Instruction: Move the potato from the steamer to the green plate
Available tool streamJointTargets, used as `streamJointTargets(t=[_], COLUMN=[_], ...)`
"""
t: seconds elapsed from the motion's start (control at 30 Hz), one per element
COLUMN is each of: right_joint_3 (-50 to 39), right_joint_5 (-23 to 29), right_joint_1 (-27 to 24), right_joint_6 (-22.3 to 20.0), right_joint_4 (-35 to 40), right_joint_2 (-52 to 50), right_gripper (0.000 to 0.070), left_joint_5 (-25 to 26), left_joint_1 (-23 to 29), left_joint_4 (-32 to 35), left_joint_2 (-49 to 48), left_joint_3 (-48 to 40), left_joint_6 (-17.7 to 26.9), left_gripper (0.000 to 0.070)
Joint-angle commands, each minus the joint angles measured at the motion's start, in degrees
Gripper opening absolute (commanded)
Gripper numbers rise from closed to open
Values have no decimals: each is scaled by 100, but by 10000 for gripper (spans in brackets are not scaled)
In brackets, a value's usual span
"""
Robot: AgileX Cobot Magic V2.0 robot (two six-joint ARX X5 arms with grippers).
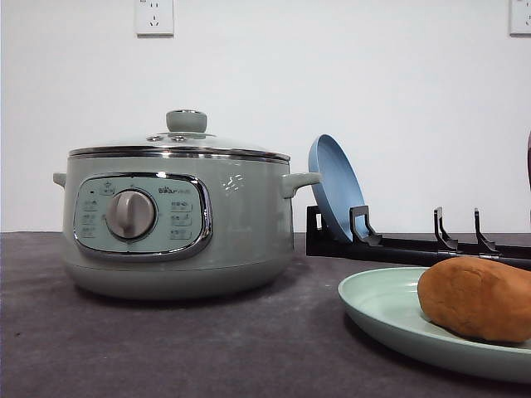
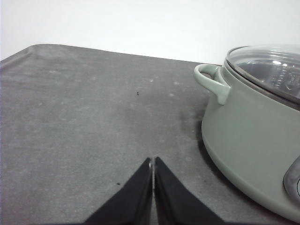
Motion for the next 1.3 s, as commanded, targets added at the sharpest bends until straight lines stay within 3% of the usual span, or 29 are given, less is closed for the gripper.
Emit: streamJointTargets(t=[0.0, 0.63, 0.97, 1.1, 1.27], right_joint_3=[109, 109, -148, -930, -2503], right_joint_5=[4, 4, 4, 2, 11], right_joint_1=[24, -9, -1016, -1396, -1758], right_joint_6=[31, 31, 28, 33, 5], right_joint_4=[57, 57, 166, 1024, 3144], right_joint_2=[13, 13, -4, -227, -919], right_gripper=[32, 32, 32, 32, 32], left_joint_5=[-17, -17, -17, -17, -17], left_joint_1=[2, 2, 2, 2, 2], left_joint_4=[72, 72, 72, 72, 72], left_joint_2=[-7, -7, -7, -7, -7], left_joint_3=[-120, -120, -120, -120, -120], left_joint_6=[-17, -17, -17, -17, -17], left_gripper=[0, 0, 0, 0, 0])
